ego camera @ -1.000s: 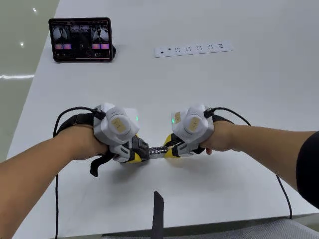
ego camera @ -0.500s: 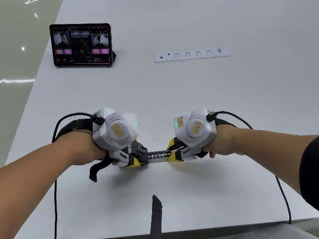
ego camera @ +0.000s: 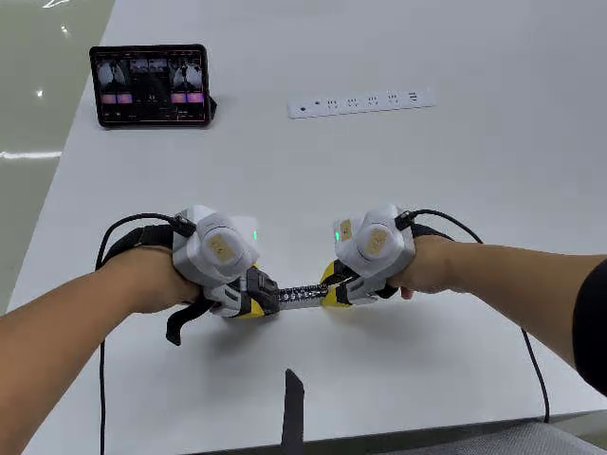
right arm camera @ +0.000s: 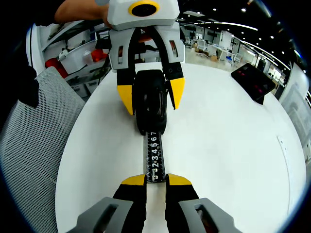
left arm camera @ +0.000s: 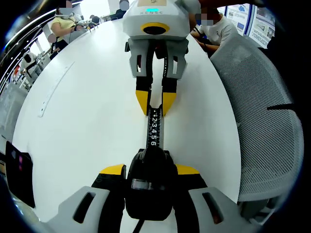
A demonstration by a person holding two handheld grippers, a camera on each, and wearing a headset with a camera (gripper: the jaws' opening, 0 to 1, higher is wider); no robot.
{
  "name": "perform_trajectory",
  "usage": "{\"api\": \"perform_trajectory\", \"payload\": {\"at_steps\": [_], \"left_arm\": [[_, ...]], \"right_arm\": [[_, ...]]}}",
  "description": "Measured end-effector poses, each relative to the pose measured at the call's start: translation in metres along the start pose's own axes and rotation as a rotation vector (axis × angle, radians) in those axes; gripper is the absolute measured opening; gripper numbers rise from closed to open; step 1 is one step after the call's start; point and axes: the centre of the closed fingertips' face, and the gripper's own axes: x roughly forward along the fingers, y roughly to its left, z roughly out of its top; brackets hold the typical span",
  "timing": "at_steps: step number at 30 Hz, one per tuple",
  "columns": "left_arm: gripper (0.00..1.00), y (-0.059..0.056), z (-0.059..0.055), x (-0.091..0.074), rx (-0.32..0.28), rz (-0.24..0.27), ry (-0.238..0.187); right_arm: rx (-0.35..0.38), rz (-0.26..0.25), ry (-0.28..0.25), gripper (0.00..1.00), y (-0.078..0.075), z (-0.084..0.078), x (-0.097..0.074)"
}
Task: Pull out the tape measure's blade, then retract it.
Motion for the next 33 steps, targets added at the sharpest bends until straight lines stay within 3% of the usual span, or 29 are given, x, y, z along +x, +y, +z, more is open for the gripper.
{"api": "perform_trajectory", "payload": {"at_steps": [33], "left_arm": [[0.33,-0.001,0.001,0.000,0.007,0.003,0.004]], "right_arm": [[0.011,-0.010,0.018,0.10,-0.003,-0.016,-0.013]]}}
